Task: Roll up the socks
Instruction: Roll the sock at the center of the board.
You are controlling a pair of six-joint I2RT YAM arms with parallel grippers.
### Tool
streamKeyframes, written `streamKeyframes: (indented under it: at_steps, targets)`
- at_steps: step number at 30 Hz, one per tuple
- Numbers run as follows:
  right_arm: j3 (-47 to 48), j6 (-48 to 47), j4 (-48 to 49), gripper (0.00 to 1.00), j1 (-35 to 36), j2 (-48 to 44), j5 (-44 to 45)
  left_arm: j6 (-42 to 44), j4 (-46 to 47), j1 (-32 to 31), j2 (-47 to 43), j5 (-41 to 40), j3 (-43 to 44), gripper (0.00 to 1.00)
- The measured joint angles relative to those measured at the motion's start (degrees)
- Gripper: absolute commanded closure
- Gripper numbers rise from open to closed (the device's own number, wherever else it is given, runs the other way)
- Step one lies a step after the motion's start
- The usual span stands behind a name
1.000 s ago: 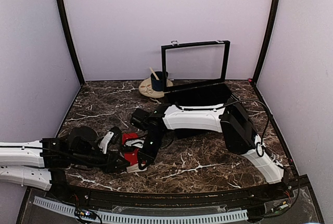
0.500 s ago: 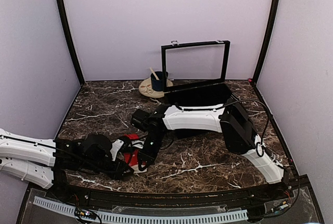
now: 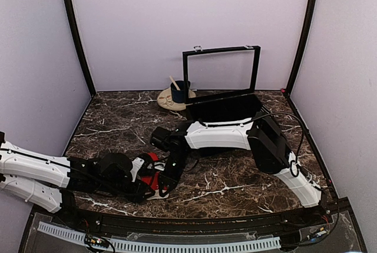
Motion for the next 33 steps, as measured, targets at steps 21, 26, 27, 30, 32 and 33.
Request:
streamKeyframes:
  at_steps: [21, 26, 27, 30, 32, 33]
  targets:
    - [-0.20, 0.11, -0.15, 0.91, -0.15, -0.02, -0.85, -0.37, 3.65, -0.92, 5.18, 1.16, -0.66, 0.82]
    - [-0.20, 0.26, -0.55, 0.91, -0.15, -0.02, -0.94, -0.70, 5.01, -0.92, 5.18, 1.11, -1.62, 1.00]
    - [-0.20, 0.31, -0.57, 0.90, -0.15, -0.02, -0.96, -0.76, 5.51, -0.92, 5.16, 1.09, -1.95, 1.00]
    - [-0.17, 0.50, -0.74, 0.86, -0.17, -0.02, -0.96, -1.11, 6.93, -0.92, 4.90, 1.16, -2.93, 1.00]
    - [-0.20, 0.66, -0.76, 0.83, -0.22, -0.02, -1.16, -1.46, 7.63, -0.92, 4.42, 1.18, -3.69, 1.00]
    - [-0.20, 0.76, -0.76, 0.81, -0.26, -0.02, -1.33, -1.68, 7.89, -0.92, 4.11, 1.20, -4.07, 1.00]
